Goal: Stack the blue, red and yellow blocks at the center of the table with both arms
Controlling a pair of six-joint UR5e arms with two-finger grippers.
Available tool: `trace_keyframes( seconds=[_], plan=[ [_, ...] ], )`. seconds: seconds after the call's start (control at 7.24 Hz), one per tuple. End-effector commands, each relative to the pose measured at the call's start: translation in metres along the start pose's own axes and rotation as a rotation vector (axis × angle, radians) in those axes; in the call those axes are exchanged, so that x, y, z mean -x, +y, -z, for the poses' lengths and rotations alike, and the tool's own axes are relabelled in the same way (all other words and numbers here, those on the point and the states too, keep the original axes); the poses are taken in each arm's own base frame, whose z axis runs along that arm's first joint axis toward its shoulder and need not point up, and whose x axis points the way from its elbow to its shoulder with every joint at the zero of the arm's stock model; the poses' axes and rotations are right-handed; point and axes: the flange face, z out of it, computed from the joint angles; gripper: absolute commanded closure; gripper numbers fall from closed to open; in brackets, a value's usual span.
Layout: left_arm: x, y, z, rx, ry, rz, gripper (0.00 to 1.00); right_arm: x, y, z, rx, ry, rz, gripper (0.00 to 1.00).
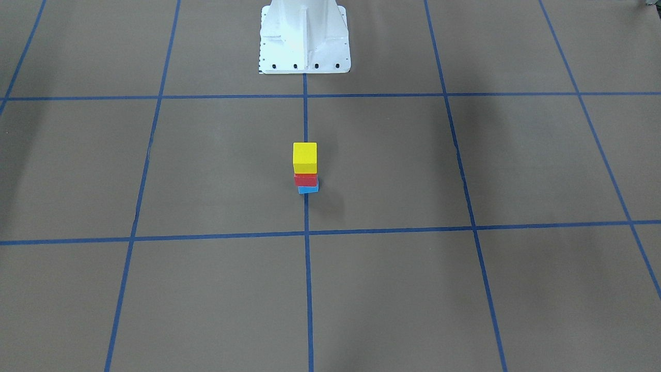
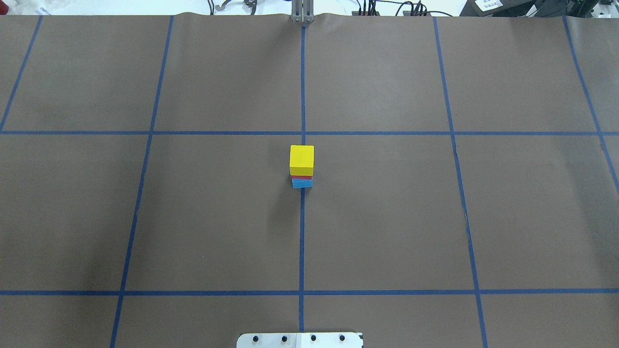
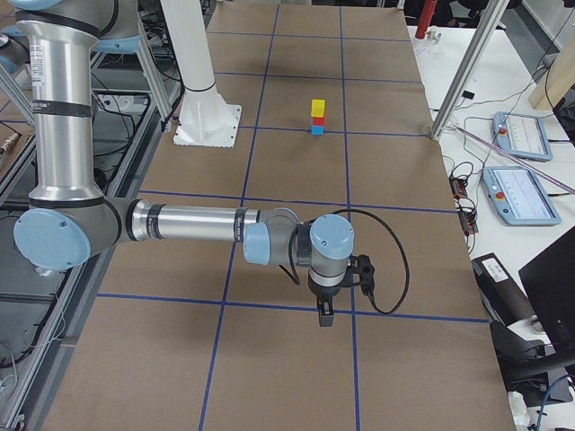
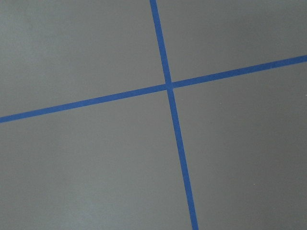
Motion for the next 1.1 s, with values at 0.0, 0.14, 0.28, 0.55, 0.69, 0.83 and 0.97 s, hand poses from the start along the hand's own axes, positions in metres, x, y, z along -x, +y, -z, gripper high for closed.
trace_keyframes(
  seconds=[0.0, 0.14, 0.28, 0.55, 0.69, 0.83, 0.97],
  plan=[
    [-0.002, -0.002, 0.006, -0.024, 0.002, -0.021, 0.00, 0.001, -0.001, 0.001, -0.003, 0.000, 0.001, 0.00],
    [-0.007, -0.007, 0.012, -0.040, 0.001, -0.037, 0.00, 0.002, -0.003, 0.002, -0.005, 0.000, 0.001, 0.00],
    [-0.013, -0.005, 0.017, -0.049, -0.002, -0.045, 0.00, 0.002, -0.004, 0.003, -0.006, 0.001, 0.002, 0.00],
    [-0.016, -0.002, 0.021, -0.055, -0.005, -0.044, 0.00, 0.006, -0.006, 0.007, -0.015, 0.001, 0.011, 0.00],
    [-0.016, -0.002, 0.021, -0.054, -0.005, -0.043, 0.00, 0.008, -0.006, 0.010, -0.020, 0.002, 0.015, 0.00],
    [-0.015, -0.001, 0.020, -0.052, -0.005, -0.042, 0.00, 0.008, -0.006, 0.010, -0.020, 0.003, 0.015, 0.00],
    [-0.015, -0.001, 0.020, -0.052, -0.005, -0.042, 0.00, 0.007, -0.005, 0.009, -0.017, 0.003, 0.014, 0.00]
  ],
)
